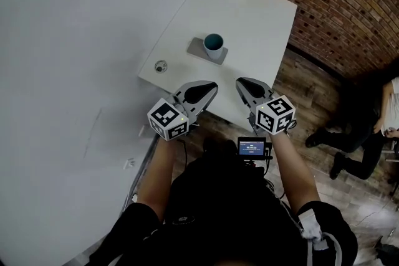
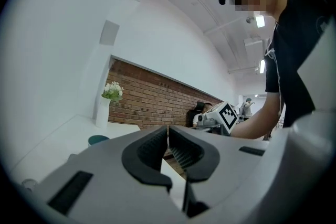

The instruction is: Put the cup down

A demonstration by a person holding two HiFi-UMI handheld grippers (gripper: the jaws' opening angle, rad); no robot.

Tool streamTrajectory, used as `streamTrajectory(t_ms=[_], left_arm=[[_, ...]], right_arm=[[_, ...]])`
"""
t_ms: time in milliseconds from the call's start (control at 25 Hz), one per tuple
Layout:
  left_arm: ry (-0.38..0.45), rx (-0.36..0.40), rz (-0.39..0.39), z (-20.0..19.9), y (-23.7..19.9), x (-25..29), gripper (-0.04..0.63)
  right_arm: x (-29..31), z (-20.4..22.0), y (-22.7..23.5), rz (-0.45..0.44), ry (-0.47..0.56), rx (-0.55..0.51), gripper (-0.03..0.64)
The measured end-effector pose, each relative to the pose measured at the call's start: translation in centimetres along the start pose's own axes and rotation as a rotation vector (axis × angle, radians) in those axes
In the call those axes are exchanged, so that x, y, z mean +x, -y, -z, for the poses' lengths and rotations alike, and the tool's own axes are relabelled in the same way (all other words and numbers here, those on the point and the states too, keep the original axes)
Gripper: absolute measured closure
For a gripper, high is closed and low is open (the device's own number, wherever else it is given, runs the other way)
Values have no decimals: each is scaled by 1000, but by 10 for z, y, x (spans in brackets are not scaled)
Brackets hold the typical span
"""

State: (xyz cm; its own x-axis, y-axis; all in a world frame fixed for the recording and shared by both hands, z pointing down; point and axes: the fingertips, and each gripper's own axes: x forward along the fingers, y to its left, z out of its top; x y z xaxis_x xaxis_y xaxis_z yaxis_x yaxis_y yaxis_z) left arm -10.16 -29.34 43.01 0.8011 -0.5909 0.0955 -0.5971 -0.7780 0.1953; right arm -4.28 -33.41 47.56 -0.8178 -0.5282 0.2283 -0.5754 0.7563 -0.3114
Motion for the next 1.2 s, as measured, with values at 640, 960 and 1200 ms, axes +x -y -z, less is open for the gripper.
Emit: streamTrajectory(t_ms=[640, 960, 1200], left_arm=[[0, -15, 0, 10, 16, -12, 588], [4, -23, -3, 10, 15, -9, 588], [5, -23, -5, 9, 18, -9, 588]], right_arm=[[-8, 1, -20, -29, 11, -5, 597], [-10, -4, -17, -27, 23, -12, 597], [-12, -4, -20, -33, 22, -21, 597]])
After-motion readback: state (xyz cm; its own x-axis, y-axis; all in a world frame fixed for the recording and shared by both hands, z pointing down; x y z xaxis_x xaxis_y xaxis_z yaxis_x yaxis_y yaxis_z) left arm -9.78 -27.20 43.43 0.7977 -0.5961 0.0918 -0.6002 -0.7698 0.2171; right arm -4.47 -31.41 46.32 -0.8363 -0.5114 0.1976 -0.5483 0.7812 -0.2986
